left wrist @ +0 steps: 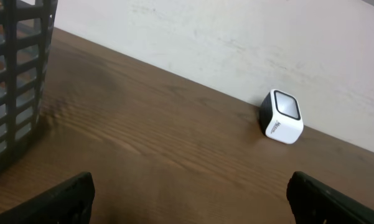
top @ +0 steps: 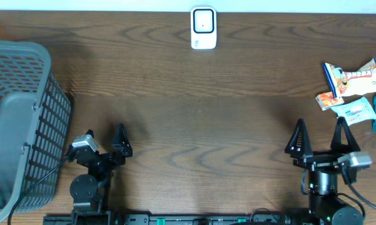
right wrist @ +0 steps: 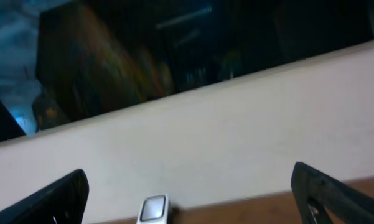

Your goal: Scan the item barcode

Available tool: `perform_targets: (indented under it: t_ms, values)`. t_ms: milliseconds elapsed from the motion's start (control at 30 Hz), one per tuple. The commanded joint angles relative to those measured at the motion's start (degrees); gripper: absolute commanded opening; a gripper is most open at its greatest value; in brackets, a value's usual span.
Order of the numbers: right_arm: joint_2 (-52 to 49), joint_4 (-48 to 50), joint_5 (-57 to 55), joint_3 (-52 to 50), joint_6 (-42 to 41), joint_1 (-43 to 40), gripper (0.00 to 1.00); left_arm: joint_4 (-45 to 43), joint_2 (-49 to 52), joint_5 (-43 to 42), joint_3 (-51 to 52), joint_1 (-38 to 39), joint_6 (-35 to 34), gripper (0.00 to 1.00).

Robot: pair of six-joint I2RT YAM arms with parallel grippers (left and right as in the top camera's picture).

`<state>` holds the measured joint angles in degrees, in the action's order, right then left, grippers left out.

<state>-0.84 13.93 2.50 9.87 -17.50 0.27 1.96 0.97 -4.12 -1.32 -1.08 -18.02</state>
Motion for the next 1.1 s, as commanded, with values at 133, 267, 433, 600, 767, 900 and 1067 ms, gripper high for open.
perform_targets:
  t_ms: [133,267,433,600,767,900,1067]
  values:
    - [0.5,4.5,-0.9,-8.7,0.4,0.4,0.99,1.7,-0.3,-0.5,1.1,-0.2,0.1,0.97]
    - [0.5,1.2,-2.1,-9.6,0.4,0.4,0.99,1.6,-0.2,-0.5,1.1,-0.2,0.1,0.97]
    - [0.5,-6.1,-4.4,-9.6,0.4,0.4,0.99,1.6,-0.3,-0.5,1.1,-0.2,0.1,0.97]
    - [0.5,-16.9,-4.8,-9.6,0.4,0.4,0.99,1.6,-0.3,-0.5,1.1,-0.2,0.1,0.97]
    - [0.5,-18.1,-4.7,-9.6,1.9,0.4,0.99,1.6,-0.3,-0.5,1.1,-0.2,0.1,0.97]
    - [0.5,-18.1,-4.5,-9.6,1.9,0.5,0.99,1.6,-0.3,-0.5,1.1,-0.2,0.1,0.97]
    - [0.5,-18.0,-4.5,-9.6,1.9,0.2,0.99,1.6,-0.3,-0.5,1.1,-0.2,0.1,0.97]
